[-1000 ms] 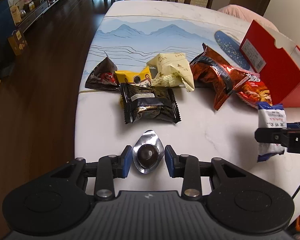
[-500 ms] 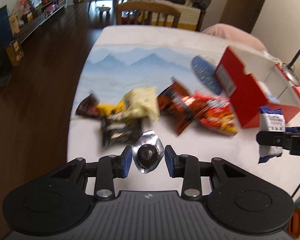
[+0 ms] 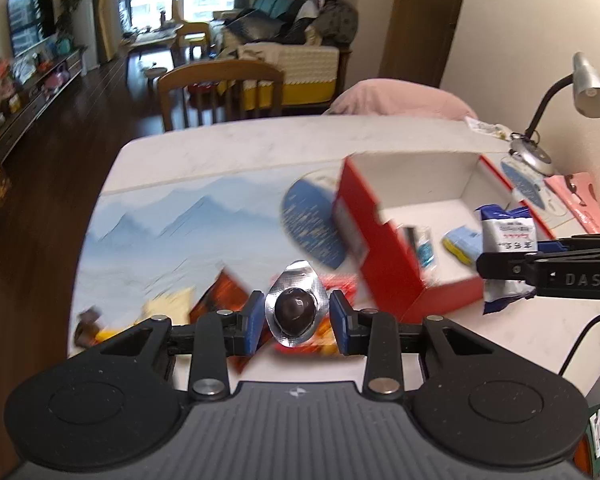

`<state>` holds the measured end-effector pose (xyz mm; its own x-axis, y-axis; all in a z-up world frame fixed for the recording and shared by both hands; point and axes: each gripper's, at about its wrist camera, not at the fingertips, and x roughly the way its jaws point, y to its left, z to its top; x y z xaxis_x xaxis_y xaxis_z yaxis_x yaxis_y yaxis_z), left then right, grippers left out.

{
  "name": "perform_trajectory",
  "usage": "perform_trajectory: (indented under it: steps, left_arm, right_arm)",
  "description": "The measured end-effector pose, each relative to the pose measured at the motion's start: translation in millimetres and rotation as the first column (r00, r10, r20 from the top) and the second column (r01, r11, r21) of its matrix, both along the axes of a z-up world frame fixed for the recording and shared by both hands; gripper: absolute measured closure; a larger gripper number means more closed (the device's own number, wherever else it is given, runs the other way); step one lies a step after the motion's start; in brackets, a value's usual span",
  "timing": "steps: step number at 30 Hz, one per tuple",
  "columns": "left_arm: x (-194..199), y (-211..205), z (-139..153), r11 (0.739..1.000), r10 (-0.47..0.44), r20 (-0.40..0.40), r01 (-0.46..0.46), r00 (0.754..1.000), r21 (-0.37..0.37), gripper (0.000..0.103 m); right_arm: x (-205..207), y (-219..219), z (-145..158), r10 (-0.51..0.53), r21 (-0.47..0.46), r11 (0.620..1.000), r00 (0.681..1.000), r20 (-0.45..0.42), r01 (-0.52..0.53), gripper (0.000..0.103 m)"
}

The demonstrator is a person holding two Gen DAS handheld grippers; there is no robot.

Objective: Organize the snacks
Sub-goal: 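Carry both snacks into the red box and open both tools to release them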

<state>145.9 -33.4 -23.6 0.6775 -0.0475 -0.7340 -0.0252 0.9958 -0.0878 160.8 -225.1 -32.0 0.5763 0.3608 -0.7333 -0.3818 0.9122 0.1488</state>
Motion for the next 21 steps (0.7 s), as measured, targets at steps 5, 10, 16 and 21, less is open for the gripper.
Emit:
perform_trajectory:
  steps: [5,10,16,21]
  left_arm:
    - [29.6,-38.7,8.5,0.999,-0.034,0.007,0.033,0.999,0.008,0.069]
    - [61.1,-73.4,9.1,0.998,-0.061,-0.011,0.061,0.998,0.013,0.069]
    - [92.9,-107.9,0.2,0.997,-0.074,-0.05,0.075,0.996,0.018,0.069]
    - [121.8,-125.7,-12.9,0.997,-0.073,-0.1,0.076,0.992,0.023,0.069]
  right_arm:
    - [24.6,-27.5,0.9,-0.013,-0.005,1.0,1.0,-0.001,0.013,0.057]
    - [50.3,-53.6,-1.1,-0.02,-0.02,1.0,1.0,-0.008,0.02,0.057]
    - [80.0,-80.2,-5.0,-0.011,-0.029,1.0,1.0,-0.017,0.011,0.062]
    - [102.4,-94.1,-21.7,0.001,-0.055,0.998,0.998,-0.057,-0.004,0.063]
